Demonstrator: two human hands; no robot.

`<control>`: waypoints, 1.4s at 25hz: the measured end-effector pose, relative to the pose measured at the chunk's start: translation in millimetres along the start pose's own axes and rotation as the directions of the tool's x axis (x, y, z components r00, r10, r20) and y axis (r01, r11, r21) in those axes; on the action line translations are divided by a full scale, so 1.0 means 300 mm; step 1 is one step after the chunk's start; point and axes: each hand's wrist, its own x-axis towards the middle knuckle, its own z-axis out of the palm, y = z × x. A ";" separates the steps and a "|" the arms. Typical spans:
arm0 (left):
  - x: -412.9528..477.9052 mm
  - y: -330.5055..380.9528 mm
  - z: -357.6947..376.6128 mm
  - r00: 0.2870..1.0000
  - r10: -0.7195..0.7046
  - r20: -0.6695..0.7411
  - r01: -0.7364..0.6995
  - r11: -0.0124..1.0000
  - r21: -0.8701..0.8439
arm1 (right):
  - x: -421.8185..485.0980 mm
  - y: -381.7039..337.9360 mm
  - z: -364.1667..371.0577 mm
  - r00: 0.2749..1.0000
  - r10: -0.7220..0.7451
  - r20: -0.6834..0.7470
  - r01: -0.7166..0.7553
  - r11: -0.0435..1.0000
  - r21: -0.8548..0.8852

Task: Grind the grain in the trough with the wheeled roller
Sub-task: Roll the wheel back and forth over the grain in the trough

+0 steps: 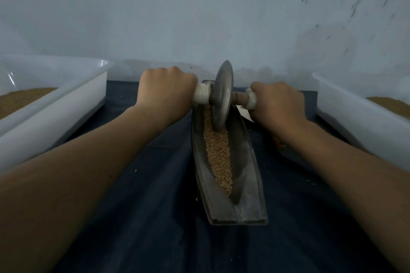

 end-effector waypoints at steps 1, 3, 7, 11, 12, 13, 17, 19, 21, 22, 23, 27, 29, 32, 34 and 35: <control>0.003 0.002 -0.010 1.000 0.019 -0.006 -0.019 1.000 -0.003 | -0.019 0.003 -0.004 1.000 0.000 0.003 0.000 1.000 0.011; -0.045 0.000 -0.043 0.999 0.047 -0.013 -0.047 0.999 -0.021 | -0.090 0.010 -0.041 0.999 -0.035 0.028 0.035 0.999 0.016; -0.247 -0.029 -0.176 0.992 0.118 -0.052 -0.119 0.992 -0.030 | -0.254 0.017 -0.197 0.986 -0.165 -0.030 0.164 0.986 -0.034; -0.277 -0.062 -0.211 0.993 0.113 -0.022 -0.115 0.988 -0.101 | -0.290 0.023 -0.268 0.978 -0.206 0.013 0.207 0.978 -0.028; -0.260 -0.052 -0.188 0.996 0.091 0.004 -0.090 0.991 -0.094 | -0.266 0.021 -0.249 0.982 -0.190 0.015 0.190 0.979 -0.067; -0.236 -0.038 -0.148 0.998 0.064 0.022 -0.062 0.995 -0.081 | -0.227 0.013 -0.214 0.985 -0.172 0.005 0.172 0.979 -0.113; -0.064 -0.003 0.011 1.000 -0.023 -0.012 0.022 0.999 -0.047 | -0.022 -0.020 -0.048 0.999 -0.036 0.023 0.038 0.997 -0.070; 0.004 0.000 0.024 0.999 -0.014 -0.030 0.013 0.999 -0.030 | 0.023 -0.011 -0.004 1.000 0.006 0.008 -0.006 0.999 -0.041; -0.003 -0.001 0.014 1.000 0.003 -0.027 -0.004 0.999 -0.045 | -0.007 0.000 -0.017 1.000 -0.024 0.012 0.025 0.999 -0.043; -0.034 -0.004 0.000 1.000 0.011 -0.025 -0.012 0.998 -0.059 | -0.042 0.004 -0.042 0.998 -0.055 0.017 0.056 0.997 -0.050; -0.082 -0.008 -0.024 0.999 0.021 -0.025 -0.022 0.997 -0.068 | -0.086 0.007 -0.075 0.996 -0.090 0.013 0.091 0.994 -0.066; -0.270 -0.037 -0.176 0.986 0.124 -0.109 -0.134 0.987 -0.084 | -0.266 0.017 -0.233 0.978 -0.204 -0.031 0.201 0.975 -0.092; -0.298 -0.057 -0.216 0.989 0.115 -0.098 -0.125 0.986 -0.108 | -0.310 0.026 -0.278 0.974 -0.224 -0.026 0.221 0.971 -0.089; -0.270 -0.036 -0.185 0.996 0.083 -0.011 -0.084 0.989 -0.125 | -0.270 0.018 -0.251 0.988 -0.157 -0.011 0.153 0.977 -0.148; -0.205 -0.017 -0.102 0.999 0.046 0.004 -0.045 0.995 -0.091 | -0.180 0.000 -0.171 0.992 -0.126 -0.002 0.123 0.973 -0.195; -0.163 -0.007 -0.059 1.000 0.019 -0.004 -0.019 0.997 -0.070 | -0.125 -0.006 -0.127 0.994 -0.104 0.015 0.105 0.979 -0.173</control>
